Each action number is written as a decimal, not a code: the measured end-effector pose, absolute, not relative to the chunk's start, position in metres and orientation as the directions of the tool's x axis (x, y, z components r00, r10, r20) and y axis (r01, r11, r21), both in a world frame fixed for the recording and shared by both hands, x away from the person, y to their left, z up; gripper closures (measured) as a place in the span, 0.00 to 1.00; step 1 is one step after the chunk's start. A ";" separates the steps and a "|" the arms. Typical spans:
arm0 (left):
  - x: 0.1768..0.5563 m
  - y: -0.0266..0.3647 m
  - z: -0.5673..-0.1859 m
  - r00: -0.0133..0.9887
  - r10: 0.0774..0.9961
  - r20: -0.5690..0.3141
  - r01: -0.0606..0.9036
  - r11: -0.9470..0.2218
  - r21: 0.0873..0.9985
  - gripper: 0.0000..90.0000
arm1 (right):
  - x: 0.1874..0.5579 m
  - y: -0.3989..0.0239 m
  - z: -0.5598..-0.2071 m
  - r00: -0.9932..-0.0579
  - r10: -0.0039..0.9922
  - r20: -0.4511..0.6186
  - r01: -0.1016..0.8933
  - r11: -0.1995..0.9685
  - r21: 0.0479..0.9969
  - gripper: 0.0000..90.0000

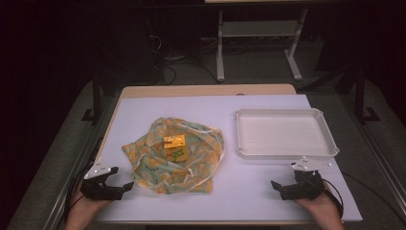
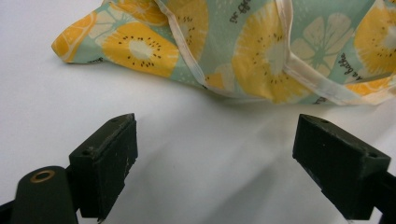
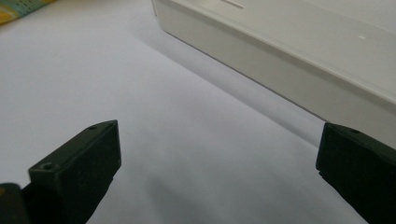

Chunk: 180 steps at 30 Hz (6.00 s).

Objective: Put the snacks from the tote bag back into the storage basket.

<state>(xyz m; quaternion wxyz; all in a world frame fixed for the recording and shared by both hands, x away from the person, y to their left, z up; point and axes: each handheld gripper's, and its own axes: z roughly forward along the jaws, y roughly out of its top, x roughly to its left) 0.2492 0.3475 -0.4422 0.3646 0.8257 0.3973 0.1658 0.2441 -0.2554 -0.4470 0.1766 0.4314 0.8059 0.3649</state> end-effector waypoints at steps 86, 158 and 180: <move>0.321 0.256 -0.383 0.787 0.607 -0.106 0.440 -0.434 0.786 1.00 | 0.245 -0.251 -0.443 -0.627 0.776 0.067 0.528 0.360 0.770 0.00; 0.314 0.221 -0.354 0.797 0.598 -0.085 0.486 -0.550 0.679 0.31 | 0.242 -0.253 -0.443 -0.627 0.776 0.067 0.525 0.358 0.772 0.00; 0.343 0.186 -0.342 0.825 0.562 -0.062 0.483 -0.643 0.594 0.29 | 0.242 -0.253 -0.443 -0.629 0.774 0.069 0.526 0.359 0.771 0.00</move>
